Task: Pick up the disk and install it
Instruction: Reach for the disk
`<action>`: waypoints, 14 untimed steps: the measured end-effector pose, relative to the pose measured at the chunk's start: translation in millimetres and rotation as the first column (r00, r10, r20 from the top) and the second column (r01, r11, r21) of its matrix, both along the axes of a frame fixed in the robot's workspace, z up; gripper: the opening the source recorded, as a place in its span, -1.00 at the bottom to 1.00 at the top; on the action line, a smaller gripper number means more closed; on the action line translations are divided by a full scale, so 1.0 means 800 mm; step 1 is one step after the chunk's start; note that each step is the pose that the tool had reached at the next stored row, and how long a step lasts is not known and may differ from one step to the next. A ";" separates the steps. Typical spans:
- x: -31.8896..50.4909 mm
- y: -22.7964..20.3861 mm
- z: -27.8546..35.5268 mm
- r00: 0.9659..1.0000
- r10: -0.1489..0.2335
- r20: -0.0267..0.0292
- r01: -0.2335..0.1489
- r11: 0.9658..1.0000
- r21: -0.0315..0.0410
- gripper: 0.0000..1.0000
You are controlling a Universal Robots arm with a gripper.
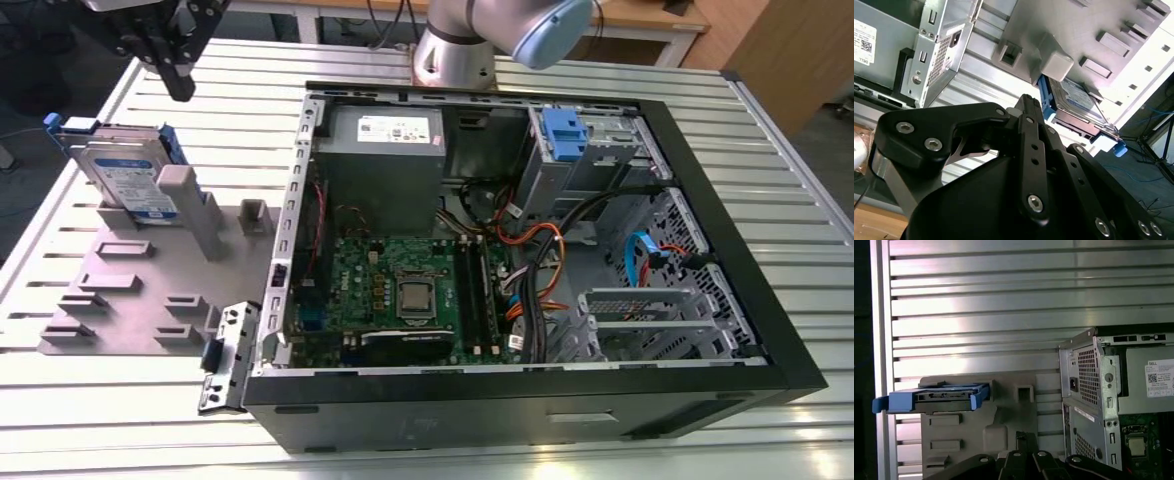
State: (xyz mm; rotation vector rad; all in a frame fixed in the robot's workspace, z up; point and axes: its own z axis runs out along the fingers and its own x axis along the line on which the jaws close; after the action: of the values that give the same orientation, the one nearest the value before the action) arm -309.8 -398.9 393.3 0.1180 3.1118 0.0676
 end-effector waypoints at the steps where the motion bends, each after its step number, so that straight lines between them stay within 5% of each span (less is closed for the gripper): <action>1: -0.002 0.0000 0.0000 1.000 0.000 0.000 0.000 1.000 0.000 -0.79; 14: -0.038 0.0000 0.0000 1.000 0.000 0.000 0.000 1.000 0.000 -0.79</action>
State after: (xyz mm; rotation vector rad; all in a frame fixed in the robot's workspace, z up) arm -340.4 -398.9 393.3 0.1180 3.1115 0.0677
